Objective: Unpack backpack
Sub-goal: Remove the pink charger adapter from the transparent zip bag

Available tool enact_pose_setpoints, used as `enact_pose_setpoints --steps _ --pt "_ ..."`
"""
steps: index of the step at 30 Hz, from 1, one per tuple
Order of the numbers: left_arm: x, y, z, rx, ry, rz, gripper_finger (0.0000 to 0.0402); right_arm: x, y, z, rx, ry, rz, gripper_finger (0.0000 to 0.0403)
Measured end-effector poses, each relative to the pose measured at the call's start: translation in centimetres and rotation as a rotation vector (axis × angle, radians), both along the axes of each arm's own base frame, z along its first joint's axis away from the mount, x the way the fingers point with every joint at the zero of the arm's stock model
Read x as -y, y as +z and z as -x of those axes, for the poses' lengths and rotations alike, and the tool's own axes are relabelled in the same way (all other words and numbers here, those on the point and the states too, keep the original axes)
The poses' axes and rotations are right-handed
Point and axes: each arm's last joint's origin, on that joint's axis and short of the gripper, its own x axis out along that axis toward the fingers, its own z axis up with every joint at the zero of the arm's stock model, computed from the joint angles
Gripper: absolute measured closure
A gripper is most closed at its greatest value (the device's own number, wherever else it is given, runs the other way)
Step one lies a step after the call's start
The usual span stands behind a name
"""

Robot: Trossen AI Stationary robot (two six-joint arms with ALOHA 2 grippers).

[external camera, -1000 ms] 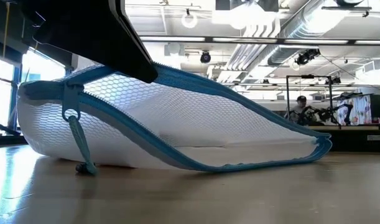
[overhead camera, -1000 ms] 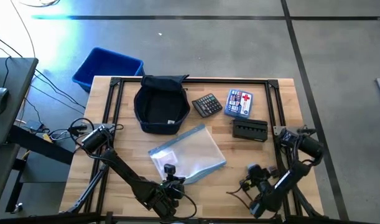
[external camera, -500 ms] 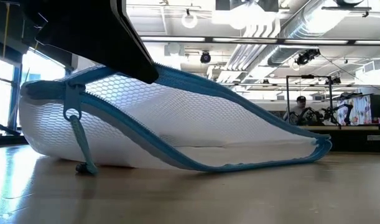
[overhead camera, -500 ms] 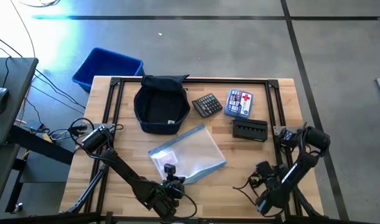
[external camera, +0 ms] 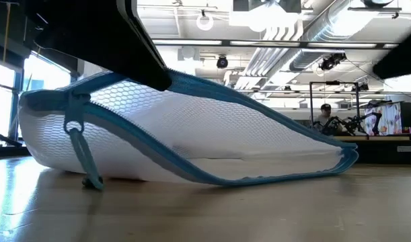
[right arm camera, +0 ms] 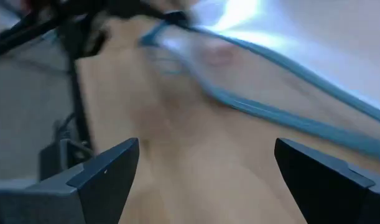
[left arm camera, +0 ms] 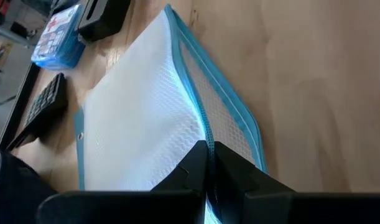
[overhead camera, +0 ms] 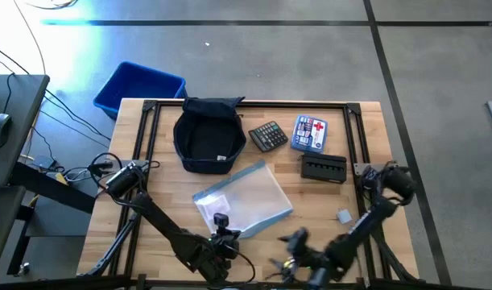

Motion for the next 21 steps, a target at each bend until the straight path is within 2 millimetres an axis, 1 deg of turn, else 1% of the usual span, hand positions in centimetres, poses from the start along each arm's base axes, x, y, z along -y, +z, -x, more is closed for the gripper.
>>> enact_pose_setpoints --steps 2,6,8,11,17,21 --pt "0.4 0.1 -0.1 0.006 -0.036 -0.007 0.0402 0.6 -0.7 -2.0 0.002 0.057 0.037 0.0042" --pt "1.0 0.3 -0.4 0.014 -0.093 0.012 0.0402 2.8 -2.4 -4.2 -0.06 0.023 0.07 0.0042" --pt "1.2 0.5 -0.5 0.036 -0.105 0.023 0.0402 3.5 -2.9 -4.8 -0.07 0.003 0.077 0.0042" --pt "1.4 0.6 -0.7 0.056 -0.116 0.028 0.0402 3.8 -3.6 -5.3 -0.078 -0.009 0.082 0.0042" --pt "1.3 0.8 -1.2 0.078 -0.112 0.057 0.0402 4.3 -5.1 -6.5 -0.059 0.01 0.123 0.0041" --pt "1.1 0.7 -1.3 0.059 -0.122 0.073 0.0402 4.9 -5.5 -7.7 -0.05 0.063 0.173 0.0041"
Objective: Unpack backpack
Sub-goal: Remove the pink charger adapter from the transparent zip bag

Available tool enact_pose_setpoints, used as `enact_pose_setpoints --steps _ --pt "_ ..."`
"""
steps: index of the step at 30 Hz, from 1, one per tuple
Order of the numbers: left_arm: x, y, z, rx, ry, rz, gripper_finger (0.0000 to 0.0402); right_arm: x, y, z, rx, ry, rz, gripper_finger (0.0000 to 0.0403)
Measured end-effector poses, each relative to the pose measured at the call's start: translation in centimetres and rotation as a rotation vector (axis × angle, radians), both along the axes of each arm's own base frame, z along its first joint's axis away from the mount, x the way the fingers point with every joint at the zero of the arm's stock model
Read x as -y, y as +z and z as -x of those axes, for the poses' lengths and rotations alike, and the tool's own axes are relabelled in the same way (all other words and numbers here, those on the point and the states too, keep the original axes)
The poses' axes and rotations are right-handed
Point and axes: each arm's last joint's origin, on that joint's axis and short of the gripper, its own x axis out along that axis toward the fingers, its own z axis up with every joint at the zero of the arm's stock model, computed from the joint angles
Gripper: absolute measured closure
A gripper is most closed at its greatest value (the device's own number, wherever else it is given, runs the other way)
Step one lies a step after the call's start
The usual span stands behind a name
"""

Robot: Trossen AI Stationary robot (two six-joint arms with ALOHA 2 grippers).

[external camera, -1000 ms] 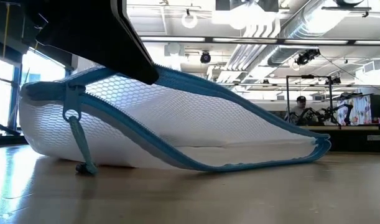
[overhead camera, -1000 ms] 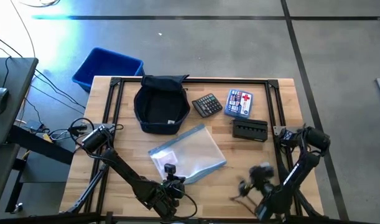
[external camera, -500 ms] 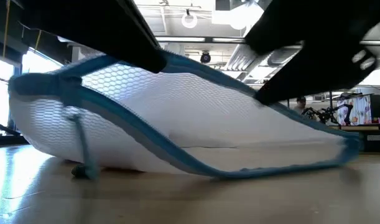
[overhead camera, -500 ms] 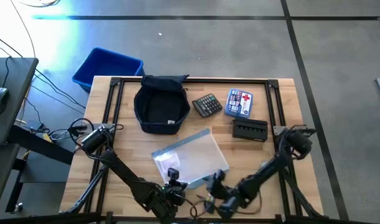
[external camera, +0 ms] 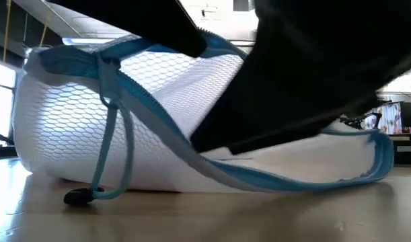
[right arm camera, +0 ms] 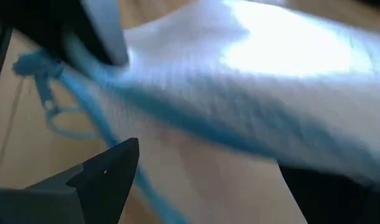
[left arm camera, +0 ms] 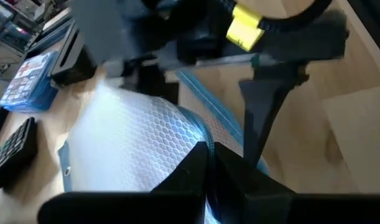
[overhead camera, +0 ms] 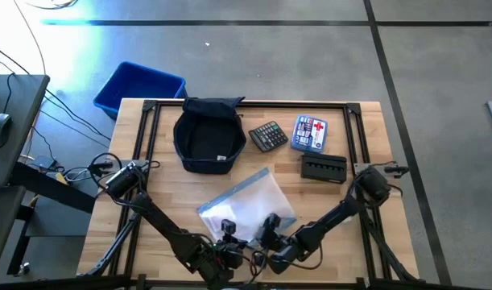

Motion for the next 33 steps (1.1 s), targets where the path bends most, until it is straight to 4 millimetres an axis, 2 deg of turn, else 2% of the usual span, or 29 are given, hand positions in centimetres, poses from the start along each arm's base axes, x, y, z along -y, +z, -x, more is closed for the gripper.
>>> enact_pose_setpoints --steps 6,9,15,21,27,33 --pt "-0.1 -0.1 0.1 -0.02 -0.01 -0.015 0.0402 0.8 -0.5 -1.8 0.044 0.09 0.011 0.0041" --pt "0.0 -0.1 0.1 -0.026 -0.019 -0.019 0.0402 1.5 -1.6 -2.4 0.017 0.112 0.028 0.0041" --pt "0.0 -0.1 0.2 -0.027 -0.022 -0.021 0.0402 2.4 -2.5 -3.5 0.029 0.137 -0.051 0.0052" --pt "0.0 -0.1 0.1 -0.029 -0.026 -0.025 0.0402 2.6 -2.5 -3.9 0.054 0.155 -0.053 0.012" --pt "-0.2 -0.7 0.4 -0.04 -0.025 -0.037 0.0402 2.6 -2.5 -3.9 0.051 0.155 -0.058 0.0235" --pt "-0.5 -1.0 0.6 -0.057 -0.012 -0.05 0.0402 2.3 -2.1 -3.5 0.028 0.173 -0.049 0.0236"
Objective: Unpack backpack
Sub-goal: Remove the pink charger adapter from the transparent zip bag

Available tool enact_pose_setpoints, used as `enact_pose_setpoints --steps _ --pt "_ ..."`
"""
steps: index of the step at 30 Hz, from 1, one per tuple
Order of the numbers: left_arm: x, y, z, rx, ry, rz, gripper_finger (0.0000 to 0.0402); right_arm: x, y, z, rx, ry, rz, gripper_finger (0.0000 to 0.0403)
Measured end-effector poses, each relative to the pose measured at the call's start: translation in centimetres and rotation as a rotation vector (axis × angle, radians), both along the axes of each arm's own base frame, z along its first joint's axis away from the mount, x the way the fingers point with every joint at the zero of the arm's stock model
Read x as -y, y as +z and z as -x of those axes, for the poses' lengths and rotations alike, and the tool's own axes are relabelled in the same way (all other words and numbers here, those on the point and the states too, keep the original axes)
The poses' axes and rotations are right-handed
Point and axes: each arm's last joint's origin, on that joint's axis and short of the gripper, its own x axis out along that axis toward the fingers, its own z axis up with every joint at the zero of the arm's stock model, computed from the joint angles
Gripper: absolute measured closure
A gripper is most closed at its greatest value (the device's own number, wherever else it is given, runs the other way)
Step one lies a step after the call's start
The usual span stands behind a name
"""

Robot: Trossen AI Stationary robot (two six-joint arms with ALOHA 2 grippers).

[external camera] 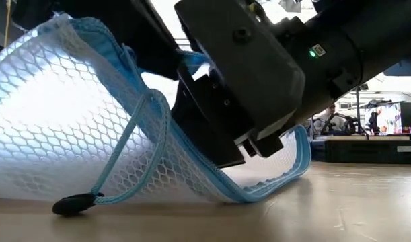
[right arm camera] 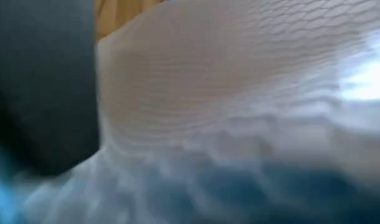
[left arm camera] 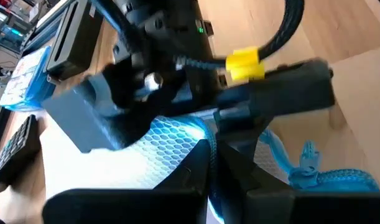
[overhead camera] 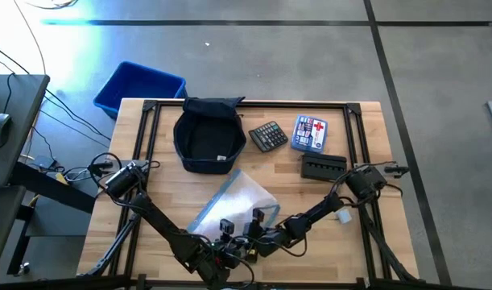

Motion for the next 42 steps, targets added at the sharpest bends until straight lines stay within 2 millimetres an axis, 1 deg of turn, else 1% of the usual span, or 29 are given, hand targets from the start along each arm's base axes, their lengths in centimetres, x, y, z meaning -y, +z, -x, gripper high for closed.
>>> enact_pose_setpoints --steps 5,9,13,16,19,22,24,26,28,30,31,32,34,37,40,42 --pt "-0.2 -0.2 0.3 -0.019 0.014 -0.039 0.0402 -0.1 0.9 1.0 -0.071 -0.016 0.049 0.0236" --pt "-0.4 -0.3 0.5 -0.044 0.018 -0.063 0.0402 -0.8 2.2 2.3 -0.103 -0.031 0.107 0.0236" --pt "-0.6 -0.3 0.6 -0.038 0.038 -0.068 0.0402 -1.9 3.6 4.2 -0.157 -0.024 0.098 0.0236" --pt "-0.6 -0.3 0.6 -0.034 0.043 -0.066 0.0402 -2.9 4.4 6.2 -0.226 -0.04 0.042 0.0236" --pt "-0.6 -0.3 0.6 -0.03 0.046 -0.065 0.0402 -4.5 5.0 8.7 -0.277 -0.101 -0.049 0.0236" --pt "-0.5 -0.3 0.6 -0.029 0.046 -0.065 0.0402 -6.1 5.4 12.1 -0.338 -0.165 -0.103 0.0236" --pt "-0.6 -0.3 0.6 -0.027 0.049 -0.061 0.0402 -6.8 5.3 14.7 -0.379 -0.262 -0.117 0.0236" --pt "-0.6 -0.3 0.6 -0.025 0.053 -0.057 0.0402 -7.0 5.1 17.5 -0.4 -0.403 -0.11 0.0236" --pt "-0.5 -0.4 0.6 -0.025 0.052 -0.056 0.0402 -7.0 5.2 20.1 -0.342 -0.554 -0.11 0.0236" --pt "-0.5 -0.3 0.6 -0.023 0.053 -0.055 0.0402 -6.8 5.6 22.6 -0.226 -0.678 -0.111 0.0236" --pt "-0.5 -0.3 0.6 -0.022 0.053 -0.054 0.0402 -6.7 5.8 23.7 -0.184 -0.702 -0.091 0.0236" --pt "-0.5 -0.4 0.6 -0.022 0.052 -0.054 0.0402 -6.6 6.0 24.4 -0.182 -0.694 -0.061 0.0236" --pt "-0.5 -0.4 0.6 -0.022 0.053 -0.053 0.0402 -6.6 6.1 24.7 -0.235 -0.715 -0.061 0.0236" --pt "-0.6 -0.4 0.5 -0.022 0.054 -0.053 0.0402 -5.7 6.0 24.0 -0.265 -0.758 -0.016 0.0236" --pt "-0.6 -0.4 0.5 -0.018 0.06 -0.047 0.0402 -4.3 5.1 23.6 -0.317 -0.802 0.037 0.0236" --pt "-0.6 -0.4 0.5 -0.019 0.06 -0.047 0.0402 -3.2 4.1 23.8 -0.38 -0.851 0.069 0.0236"
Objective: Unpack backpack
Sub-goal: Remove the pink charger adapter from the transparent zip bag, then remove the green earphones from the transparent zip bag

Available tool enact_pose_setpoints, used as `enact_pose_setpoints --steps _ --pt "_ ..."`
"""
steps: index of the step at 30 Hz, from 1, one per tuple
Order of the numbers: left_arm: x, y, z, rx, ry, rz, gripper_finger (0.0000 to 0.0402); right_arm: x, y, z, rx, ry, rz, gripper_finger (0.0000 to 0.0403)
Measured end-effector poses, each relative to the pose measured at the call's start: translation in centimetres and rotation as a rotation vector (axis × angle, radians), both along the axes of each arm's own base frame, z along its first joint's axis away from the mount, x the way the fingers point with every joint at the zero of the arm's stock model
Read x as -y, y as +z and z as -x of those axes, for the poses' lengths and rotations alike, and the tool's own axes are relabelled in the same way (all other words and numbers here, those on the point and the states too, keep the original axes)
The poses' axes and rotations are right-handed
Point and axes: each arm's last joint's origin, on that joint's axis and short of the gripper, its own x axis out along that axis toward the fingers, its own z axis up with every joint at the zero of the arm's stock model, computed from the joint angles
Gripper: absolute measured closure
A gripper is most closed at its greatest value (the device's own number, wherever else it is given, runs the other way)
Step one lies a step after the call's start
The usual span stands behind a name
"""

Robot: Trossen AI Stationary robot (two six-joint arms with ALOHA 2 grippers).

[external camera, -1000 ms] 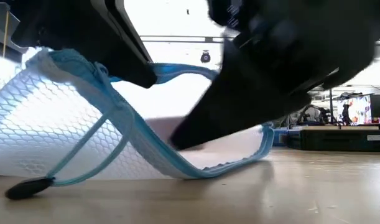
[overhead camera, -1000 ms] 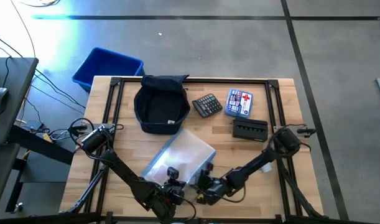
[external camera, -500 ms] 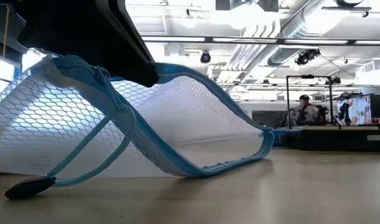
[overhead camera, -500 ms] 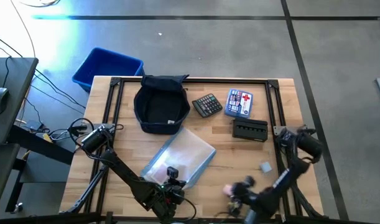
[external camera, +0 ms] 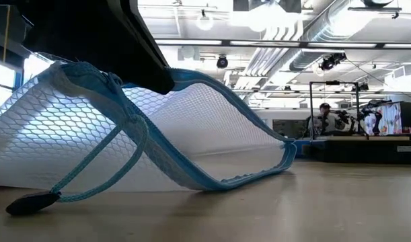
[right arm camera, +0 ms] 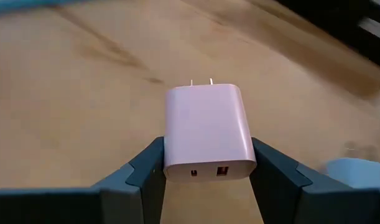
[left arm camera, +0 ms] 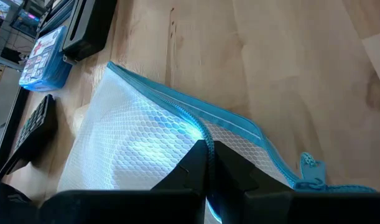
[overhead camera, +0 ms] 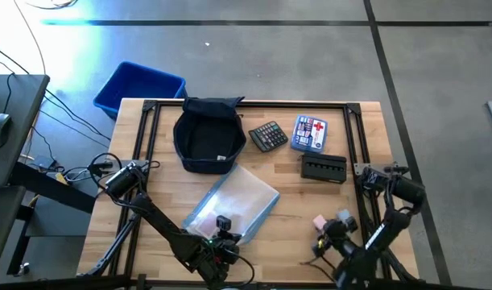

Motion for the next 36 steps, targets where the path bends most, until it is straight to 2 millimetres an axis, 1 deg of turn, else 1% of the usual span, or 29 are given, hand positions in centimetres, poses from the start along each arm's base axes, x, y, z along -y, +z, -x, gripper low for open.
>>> enact_pose_setpoints --steps 2,4,7,10,15,18,21,25,27,29,31,33,35,36 --pt "0.0 0.0 0.0 0.0 -0.001 0.0 0.0402 1.2 -1.2 0.4 -0.055 -0.041 0.007 0.0236" --pt "0.0 0.0 0.0 0.0 -0.001 0.0 0.0402 2.2 -2.0 0.7 -0.046 -0.057 -0.004 0.0236" --pt "0.0 0.0 0.0 0.0 -0.001 0.001 0.0402 3.7 -2.5 0.8 -0.013 -0.071 -0.035 0.0236" --pt "0.0 0.0 0.0 -0.004 -0.002 0.004 0.0402 5.3 -2.6 1.1 -0.02 -0.105 -0.039 0.0236" --pt "0.0 0.0 0.0 -0.004 -0.002 0.005 0.0402 6.5 -1.7 1.8 -0.09 -0.172 -0.072 0.0233" --pt "0.0 0.0 0.0 -0.004 -0.002 0.006 0.0402 6.9 -1.0 1.9 -0.169 -0.243 -0.089 0.0192" --pt "0.0 0.0 0.0 -0.004 -0.002 0.006 0.0402 7.1 0.3 1.8 -0.27 -0.314 -0.049 0.0155" --pt "0.0 0.0 0.0 -0.004 -0.002 0.006 0.0402 6.6 2.4 1.4 -0.287 -0.331 0.009 0.0142" --pt "0.0 0.0 0.0 -0.004 -0.002 0.006 0.0402 6.1 3.1 0.9 -0.244 -0.299 0.014 0.0141" --pt "0.0 0.0 0.0 -0.004 -0.002 0.006 0.0402 5.6 3.6 0.3 -0.165 -0.249 0.016 0.014" --pt "0.0 0.0 0.0 -0.004 -0.002 0.006 0.0402 5.0 3.6 -0.5 -0.027 -0.155 0.002 0.014" --pt "0.1 0.0 0.1 -0.005 -0.006 0.005 0.0402 4.2 3.3 -1.7 0.153 -0.016 -0.015 0.0139" --pt "0.3 0.0 0.3 -0.012 -0.026 -0.013 0.0402 3.1 3.0 -3.2 0.317 0.127 -0.031 0.0139" --pt "0.5 0.1 0.4 -0.014 -0.042 -0.036 0.0402 2.6 2.9 -4.1 0.373 0.187 -0.038 0.0139"
